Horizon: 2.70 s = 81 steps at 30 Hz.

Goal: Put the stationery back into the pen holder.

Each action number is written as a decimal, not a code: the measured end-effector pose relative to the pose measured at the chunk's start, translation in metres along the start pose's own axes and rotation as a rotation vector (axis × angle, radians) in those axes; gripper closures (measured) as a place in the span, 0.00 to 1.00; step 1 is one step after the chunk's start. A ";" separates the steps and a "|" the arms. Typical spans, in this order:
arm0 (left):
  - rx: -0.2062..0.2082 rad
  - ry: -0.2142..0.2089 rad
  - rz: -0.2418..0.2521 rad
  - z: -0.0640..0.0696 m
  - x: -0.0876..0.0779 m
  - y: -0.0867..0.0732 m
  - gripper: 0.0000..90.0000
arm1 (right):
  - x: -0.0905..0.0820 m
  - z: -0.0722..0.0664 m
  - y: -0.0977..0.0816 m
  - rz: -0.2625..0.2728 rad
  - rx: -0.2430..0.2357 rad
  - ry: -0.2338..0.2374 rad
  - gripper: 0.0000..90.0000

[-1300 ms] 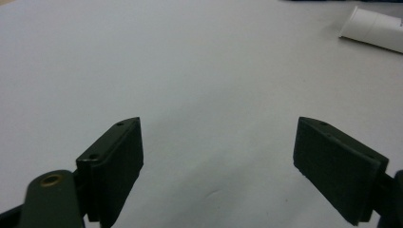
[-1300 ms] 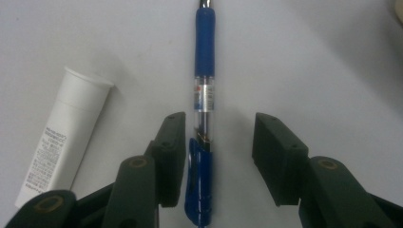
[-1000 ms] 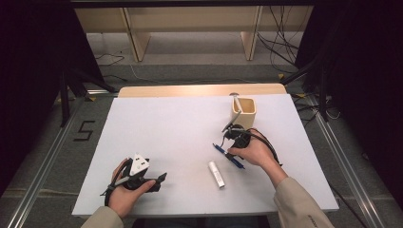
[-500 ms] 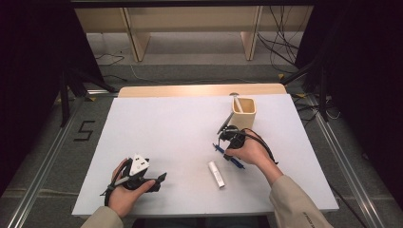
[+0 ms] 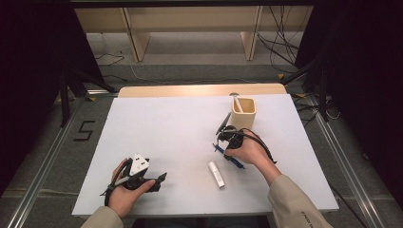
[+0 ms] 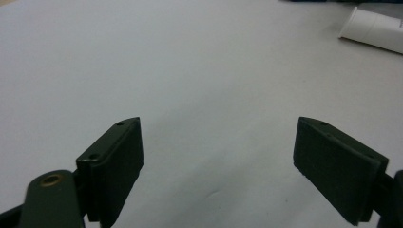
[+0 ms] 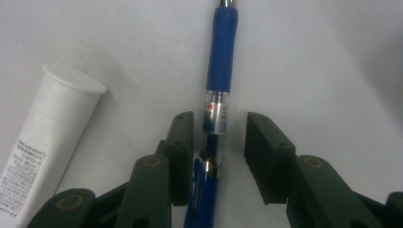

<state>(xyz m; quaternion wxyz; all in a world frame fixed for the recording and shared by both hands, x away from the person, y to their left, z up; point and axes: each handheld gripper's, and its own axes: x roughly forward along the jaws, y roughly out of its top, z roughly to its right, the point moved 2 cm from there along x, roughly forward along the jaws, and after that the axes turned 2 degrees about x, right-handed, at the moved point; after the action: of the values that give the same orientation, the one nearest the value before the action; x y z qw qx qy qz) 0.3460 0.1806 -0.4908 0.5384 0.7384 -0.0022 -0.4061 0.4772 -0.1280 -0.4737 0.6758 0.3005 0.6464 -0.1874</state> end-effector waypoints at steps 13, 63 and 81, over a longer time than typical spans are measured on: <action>0.002 0.000 0.001 0.000 0.000 0.000 0.19 | 0.002 -0.002 0.004 -0.021 -0.010 -0.017 0.73; 0.002 0.000 0.000 0.000 0.000 0.000 0.19 | 0.002 -0.006 0.006 -0.052 0.032 -0.021 0.84; 0.003 0.001 0.002 0.000 0.000 0.000 0.19 | 0.002 -0.006 0.007 -0.050 0.037 -0.024 0.87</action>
<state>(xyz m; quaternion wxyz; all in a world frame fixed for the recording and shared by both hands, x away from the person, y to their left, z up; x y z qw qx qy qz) 0.3458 0.1804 -0.4906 0.5376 0.7395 -0.0034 -0.4051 0.4767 -0.1186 -0.4747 0.6728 0.2946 0.6421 -0.2198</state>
